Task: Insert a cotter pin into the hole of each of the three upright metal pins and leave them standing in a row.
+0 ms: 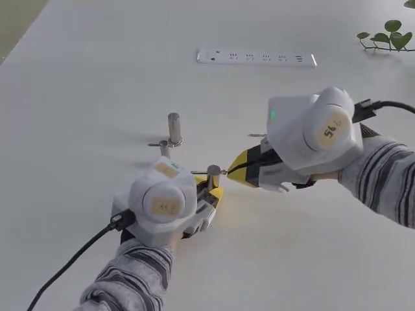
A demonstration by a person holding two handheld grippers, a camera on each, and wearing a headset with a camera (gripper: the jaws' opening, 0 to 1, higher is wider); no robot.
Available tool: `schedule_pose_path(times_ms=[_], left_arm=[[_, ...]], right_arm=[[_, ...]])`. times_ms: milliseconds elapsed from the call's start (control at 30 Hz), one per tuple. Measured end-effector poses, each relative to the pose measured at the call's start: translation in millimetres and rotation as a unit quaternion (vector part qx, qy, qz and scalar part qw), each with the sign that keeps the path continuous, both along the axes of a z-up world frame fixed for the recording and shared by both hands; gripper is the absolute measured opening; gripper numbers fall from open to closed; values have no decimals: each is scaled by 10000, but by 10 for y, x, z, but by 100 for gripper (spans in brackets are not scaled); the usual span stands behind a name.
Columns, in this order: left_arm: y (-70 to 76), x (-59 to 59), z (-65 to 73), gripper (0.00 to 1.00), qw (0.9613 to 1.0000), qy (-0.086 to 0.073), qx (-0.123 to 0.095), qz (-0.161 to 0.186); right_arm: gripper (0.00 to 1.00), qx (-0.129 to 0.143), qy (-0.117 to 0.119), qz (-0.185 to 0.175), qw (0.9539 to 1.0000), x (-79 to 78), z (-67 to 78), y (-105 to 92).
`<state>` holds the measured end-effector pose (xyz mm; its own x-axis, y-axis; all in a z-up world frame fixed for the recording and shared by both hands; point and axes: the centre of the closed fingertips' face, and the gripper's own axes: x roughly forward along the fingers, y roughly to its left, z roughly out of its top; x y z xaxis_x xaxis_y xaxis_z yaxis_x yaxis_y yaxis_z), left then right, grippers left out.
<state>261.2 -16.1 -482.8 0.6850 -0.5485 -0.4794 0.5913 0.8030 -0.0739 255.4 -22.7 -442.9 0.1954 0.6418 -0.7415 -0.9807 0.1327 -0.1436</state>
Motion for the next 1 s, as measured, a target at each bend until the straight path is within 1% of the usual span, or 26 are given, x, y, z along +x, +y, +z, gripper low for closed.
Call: schedule_pose_path(times_ms=[67, 100, 133, 167, 200, 233, 367, 433, 500, 667, 733, 867, 1000], left_arm=[[2, 0, -2, 10, 10000, 24, -5, 23], [7, -5, -13, 11, 10000, 60, 4, 34], [18, -8, -25, 13, 9999, 107, -16, 48], [32, -10, -27, 19, 9999, 132, -49, 77], [43, -11, -21, 23, 9999, 116, -41, 63], [48, -13, 10, 25, 10000, 50, -64, 40], [49, -30, 87, 32, 9999, -54, -50, -102], [62, -54, 112, 35, 9998, -58, -38, -176], [90, -84, 140, 37, 9998, -19, -50, -184], [164, -155, 225, 43, 9998, -12, -108, -190], [191, -172, 257, 45, 9998, -1, -152, -162], [245, -221, 290, 50, 9997, 16, -151, -167], [298, -248, 306, 56, 9998, 34, -150, -159]], right_arm=[[0, 31, 52, -57, 10000, -6, 9, 5], [0, 33, 47, -85, 9999, -10, 15, 1], [0, 43, 39, -114, 9999, 3, 22, 3], [1, 47, 35, -124, 9999, -4, 29, -1], [2, 60, 27, -168, 9998, 11, 40, 2], [3, 79, 29, -182, 9998, 18, 45, 2], [9, 230, 117, -271, 9993, 29, 75, 42], [11, 285, 182, -313, 9989, 29, 88, 64], [13, 320, 221, -302, 9988, 15, 96, 89], [16, 417, 363, -392, 9977, -1, 79, 154], [17, 430, 468, -412, 9971, -25, 54, 181], [17, 450, 532, -418, 9967, -28, 4, 222], [17, 430, 529, -385, 9969, -26, -37, 245]])
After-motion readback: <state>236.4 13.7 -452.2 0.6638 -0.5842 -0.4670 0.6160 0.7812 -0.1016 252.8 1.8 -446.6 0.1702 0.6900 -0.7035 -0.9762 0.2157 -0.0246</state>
